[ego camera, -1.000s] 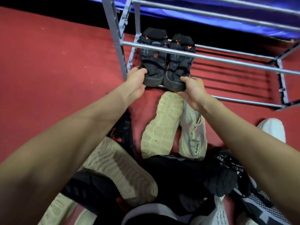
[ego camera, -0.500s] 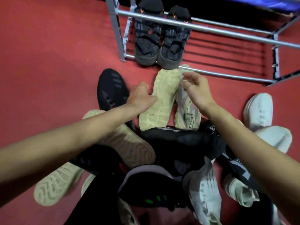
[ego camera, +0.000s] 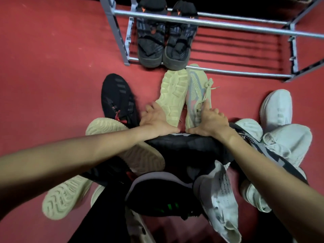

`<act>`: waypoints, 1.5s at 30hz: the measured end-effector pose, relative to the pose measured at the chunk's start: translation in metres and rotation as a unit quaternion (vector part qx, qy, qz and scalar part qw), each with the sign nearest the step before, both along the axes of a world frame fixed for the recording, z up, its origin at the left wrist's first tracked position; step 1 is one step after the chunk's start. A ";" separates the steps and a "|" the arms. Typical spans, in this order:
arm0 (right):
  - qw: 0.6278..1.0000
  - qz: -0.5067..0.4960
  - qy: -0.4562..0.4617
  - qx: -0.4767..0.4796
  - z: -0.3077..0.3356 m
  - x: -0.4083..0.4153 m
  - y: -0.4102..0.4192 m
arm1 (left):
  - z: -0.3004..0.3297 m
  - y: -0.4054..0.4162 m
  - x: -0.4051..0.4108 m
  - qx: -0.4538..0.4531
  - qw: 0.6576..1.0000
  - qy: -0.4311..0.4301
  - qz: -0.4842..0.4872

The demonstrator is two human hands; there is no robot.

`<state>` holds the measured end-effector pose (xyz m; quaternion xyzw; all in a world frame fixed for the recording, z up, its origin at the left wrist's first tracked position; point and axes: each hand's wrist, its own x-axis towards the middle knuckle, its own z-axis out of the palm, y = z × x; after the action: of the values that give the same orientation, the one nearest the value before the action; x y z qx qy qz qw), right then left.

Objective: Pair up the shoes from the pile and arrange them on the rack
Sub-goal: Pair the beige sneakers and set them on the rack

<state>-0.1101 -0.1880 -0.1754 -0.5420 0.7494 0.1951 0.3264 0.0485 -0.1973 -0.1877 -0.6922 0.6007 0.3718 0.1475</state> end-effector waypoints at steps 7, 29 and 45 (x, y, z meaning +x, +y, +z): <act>0.998 0.046 0.031 -0.012 -0.003 0.000 0.004 | 0.010 -0.001 -0.002 0.016 1.000 -0.020 0.001; 0.965 -0.205 -0.131 -0.100 0.029 -0.040 0.073 | 0.049 0.014 -0.046 -0.132 0.990 0.039 -0.023; 0.945 -0.181 -0.060 -0.267 0.104 -0.105 0.134 | 0.140 0.037 -0.070 -0.070 0.959 0.223 0.159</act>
<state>-0.2148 -0.0541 -0.0716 -0.4751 0.8386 -0.1073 0.2440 -0.0210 -0.1603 -0.0472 -0.6872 0.5250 0.4921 -0.0999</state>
